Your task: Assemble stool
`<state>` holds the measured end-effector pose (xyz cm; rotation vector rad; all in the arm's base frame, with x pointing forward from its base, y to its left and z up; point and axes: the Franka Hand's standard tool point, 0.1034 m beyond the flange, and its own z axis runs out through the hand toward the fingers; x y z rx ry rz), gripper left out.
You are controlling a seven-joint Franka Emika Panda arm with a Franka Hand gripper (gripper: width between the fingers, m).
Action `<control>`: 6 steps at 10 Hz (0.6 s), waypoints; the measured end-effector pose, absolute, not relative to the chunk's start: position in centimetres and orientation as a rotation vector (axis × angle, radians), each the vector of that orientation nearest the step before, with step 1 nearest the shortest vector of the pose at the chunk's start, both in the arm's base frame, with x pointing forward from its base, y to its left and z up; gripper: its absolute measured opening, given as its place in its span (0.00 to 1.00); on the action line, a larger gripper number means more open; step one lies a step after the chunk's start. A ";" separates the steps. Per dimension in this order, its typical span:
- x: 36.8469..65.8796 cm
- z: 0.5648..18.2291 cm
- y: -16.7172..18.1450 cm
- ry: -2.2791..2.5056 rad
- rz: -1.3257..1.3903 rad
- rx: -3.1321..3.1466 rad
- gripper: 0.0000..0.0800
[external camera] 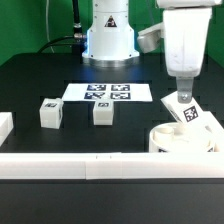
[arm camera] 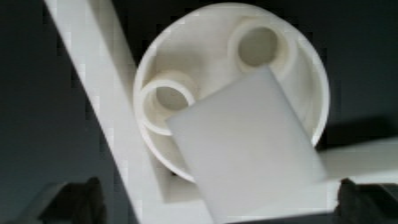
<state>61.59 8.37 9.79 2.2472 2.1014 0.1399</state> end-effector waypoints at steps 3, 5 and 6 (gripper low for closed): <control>61.5 9.7 8.4 2.318 0.093 1.985 0.81; 61.4 9.5 8.3 2.395 0.075 1.877 0.81; 61.3 9.2 8.4 2.399 0.072 1.879 0.81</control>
Offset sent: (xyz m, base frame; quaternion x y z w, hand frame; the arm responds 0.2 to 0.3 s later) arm -0.0067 0.0066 0.0000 0.0128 0.0040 -0.1279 0.9917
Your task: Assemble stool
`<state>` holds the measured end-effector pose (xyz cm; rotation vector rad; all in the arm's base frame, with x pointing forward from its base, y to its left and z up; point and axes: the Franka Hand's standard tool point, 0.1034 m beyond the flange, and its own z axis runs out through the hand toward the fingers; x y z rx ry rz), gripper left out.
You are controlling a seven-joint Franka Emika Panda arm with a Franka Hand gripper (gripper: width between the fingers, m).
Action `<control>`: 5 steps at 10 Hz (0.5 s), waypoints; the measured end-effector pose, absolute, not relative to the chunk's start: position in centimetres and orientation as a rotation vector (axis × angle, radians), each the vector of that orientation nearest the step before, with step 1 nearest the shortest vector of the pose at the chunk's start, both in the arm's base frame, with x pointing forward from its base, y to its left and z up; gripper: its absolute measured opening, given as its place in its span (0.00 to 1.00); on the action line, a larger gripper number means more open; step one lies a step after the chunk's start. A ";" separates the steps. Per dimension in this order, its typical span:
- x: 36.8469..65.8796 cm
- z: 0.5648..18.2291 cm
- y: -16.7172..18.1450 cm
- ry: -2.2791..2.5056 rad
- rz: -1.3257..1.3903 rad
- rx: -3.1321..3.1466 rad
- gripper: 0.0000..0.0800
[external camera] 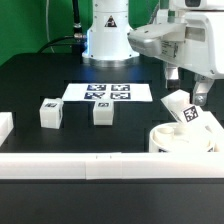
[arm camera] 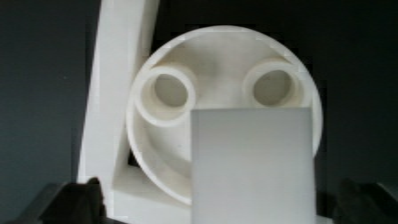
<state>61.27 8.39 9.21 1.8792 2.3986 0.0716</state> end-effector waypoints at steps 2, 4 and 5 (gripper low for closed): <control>61.1 8.7 8.4 2.396 0.064 1.893 0.70; 61.0 8.5 8.4 2.393 0.061 1.901 0.50; 61.0 8.5 8.4 2.388 0.061 1.908 0.42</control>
Offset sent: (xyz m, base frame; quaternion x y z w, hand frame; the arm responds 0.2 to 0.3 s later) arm -0.0009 0.0041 -0.0019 0.0013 0.0003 0.0047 1.0000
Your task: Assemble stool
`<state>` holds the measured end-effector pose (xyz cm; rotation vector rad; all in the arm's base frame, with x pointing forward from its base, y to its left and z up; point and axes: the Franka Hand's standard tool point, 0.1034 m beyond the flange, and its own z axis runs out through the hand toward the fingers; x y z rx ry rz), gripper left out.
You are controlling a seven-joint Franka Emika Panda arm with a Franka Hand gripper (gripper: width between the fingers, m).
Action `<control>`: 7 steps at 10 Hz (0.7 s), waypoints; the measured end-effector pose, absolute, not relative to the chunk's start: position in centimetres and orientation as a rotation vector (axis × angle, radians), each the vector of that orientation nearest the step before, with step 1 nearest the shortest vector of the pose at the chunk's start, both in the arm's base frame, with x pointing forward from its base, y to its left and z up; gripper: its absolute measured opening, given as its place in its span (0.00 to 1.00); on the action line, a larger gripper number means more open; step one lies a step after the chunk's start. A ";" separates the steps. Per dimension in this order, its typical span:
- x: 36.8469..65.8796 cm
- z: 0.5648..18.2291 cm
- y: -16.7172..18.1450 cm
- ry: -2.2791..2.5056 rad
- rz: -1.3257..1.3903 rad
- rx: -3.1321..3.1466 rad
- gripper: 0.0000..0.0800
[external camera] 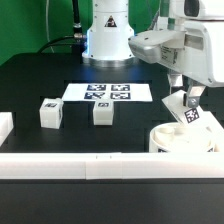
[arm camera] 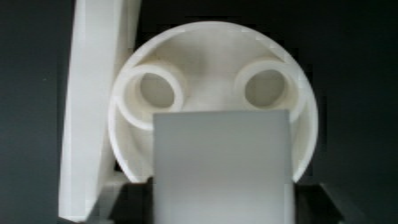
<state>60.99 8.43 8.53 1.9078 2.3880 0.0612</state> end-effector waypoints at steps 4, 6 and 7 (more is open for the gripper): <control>61.0 8.5 8.4 2.357 0.059 1.951 0.42; 60.9 8.5 9.0 2.171 0.082 2.153 0.42; 60.8 8.6 9.3 2.056 0.089 2.266 0.42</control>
Offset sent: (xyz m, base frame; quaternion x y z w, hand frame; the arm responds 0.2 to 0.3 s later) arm 0.0000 0.0000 0.0000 0.0000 0.0000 0.0000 1.0000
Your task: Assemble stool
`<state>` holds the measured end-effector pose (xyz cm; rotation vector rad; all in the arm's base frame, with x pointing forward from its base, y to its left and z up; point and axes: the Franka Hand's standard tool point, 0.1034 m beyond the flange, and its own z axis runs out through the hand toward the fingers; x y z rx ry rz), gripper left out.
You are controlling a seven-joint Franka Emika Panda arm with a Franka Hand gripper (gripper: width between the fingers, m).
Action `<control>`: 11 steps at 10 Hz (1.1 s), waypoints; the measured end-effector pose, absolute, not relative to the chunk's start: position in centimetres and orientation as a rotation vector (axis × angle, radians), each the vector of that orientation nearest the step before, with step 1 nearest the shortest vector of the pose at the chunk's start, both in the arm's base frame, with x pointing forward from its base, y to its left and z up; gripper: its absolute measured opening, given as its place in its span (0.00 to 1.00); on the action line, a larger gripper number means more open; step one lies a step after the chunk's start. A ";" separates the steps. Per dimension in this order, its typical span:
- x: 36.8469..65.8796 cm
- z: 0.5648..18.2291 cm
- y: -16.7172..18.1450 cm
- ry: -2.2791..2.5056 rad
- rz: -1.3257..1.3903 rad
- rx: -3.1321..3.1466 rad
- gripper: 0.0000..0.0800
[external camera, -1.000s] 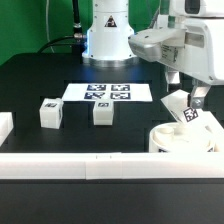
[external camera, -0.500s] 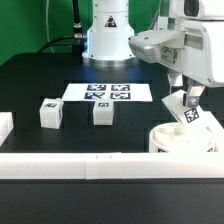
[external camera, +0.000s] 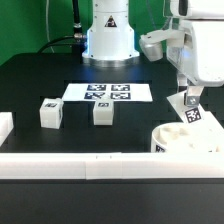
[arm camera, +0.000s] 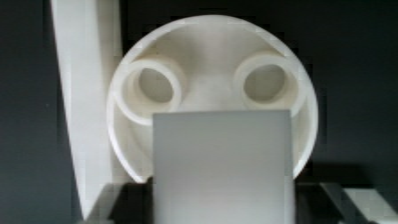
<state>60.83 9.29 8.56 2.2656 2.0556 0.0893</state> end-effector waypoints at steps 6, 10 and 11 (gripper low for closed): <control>61.1 8.7 10.5 1.353 0.112 2.768 0.42; 61.6 8.7 10.5 0.993 0.135 2.930 0.42; 61.6 8.7 10.5 0.907 0.137 2.962 0.42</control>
Offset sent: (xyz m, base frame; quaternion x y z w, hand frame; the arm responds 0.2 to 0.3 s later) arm 0.0026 0.0166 -0.0016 -0.0006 -0.0075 0.1977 0.9802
